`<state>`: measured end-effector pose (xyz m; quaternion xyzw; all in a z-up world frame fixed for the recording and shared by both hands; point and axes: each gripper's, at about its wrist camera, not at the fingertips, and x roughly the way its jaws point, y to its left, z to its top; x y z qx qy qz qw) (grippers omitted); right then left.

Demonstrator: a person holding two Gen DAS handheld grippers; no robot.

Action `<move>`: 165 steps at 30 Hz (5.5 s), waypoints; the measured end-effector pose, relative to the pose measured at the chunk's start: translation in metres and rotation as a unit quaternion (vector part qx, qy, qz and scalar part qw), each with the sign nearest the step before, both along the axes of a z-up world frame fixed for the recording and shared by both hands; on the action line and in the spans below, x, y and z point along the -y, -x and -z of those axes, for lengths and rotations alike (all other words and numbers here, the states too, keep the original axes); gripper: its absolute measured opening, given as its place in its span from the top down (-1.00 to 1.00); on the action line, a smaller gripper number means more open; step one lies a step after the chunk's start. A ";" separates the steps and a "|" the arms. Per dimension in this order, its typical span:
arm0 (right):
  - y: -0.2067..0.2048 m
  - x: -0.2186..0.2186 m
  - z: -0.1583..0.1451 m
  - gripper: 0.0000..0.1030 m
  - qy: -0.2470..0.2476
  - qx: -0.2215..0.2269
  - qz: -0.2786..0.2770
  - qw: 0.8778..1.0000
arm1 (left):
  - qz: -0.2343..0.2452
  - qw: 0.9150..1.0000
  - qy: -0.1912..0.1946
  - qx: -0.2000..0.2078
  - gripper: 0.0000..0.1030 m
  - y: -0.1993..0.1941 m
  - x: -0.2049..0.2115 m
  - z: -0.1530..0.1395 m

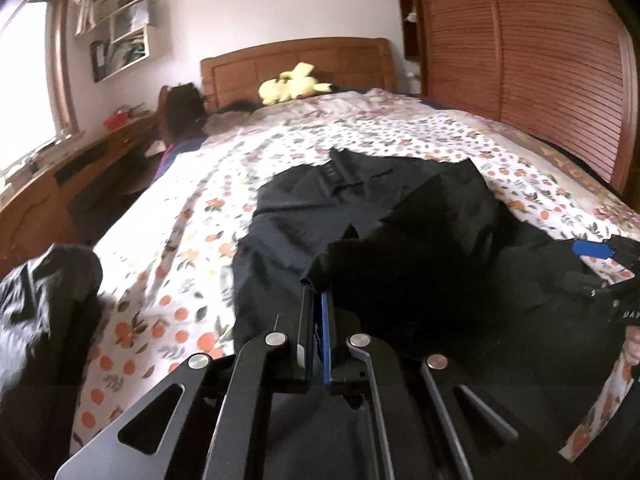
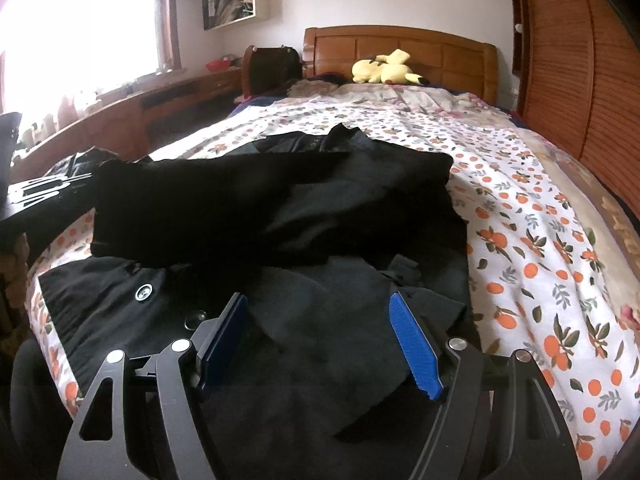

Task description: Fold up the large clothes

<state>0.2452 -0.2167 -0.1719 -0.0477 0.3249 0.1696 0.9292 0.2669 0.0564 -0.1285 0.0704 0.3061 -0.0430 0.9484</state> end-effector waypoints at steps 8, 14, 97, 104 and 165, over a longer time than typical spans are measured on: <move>-0.001 -0.005 0.006 -0.36 0.008 -0.006 -0.002 1.000 | -0.025 1.000 0.001 -0.018 0.95 0.010 -0.028 0.024; 0.000 -0.005 0.007 -0.36 0.010 -0.007 -0.001 1.000 | -0.029 0.999 0.004 -0.020 0.85 0.021 -0.032 0.028; 0.072 0.081 0.030 -0.49 0.051 -0.038 0.073 0.995 | -0.064 0.995 0.033 -0.065 -0.97 0.098 -0.069 0.084; 0.088 0.103 0.035 -0.48 0.051 -0.060 0.081 0.994 | -0.072 0.995 0.037 -0.062 -0.97 0.099 -0.075 0.085; 0.239 0.093 -0.119 0.87 -0.015 0.070 0.007 0.997 | 0.010 0.987 0.122 0.108 0.93 0.297 -0.056 -0.119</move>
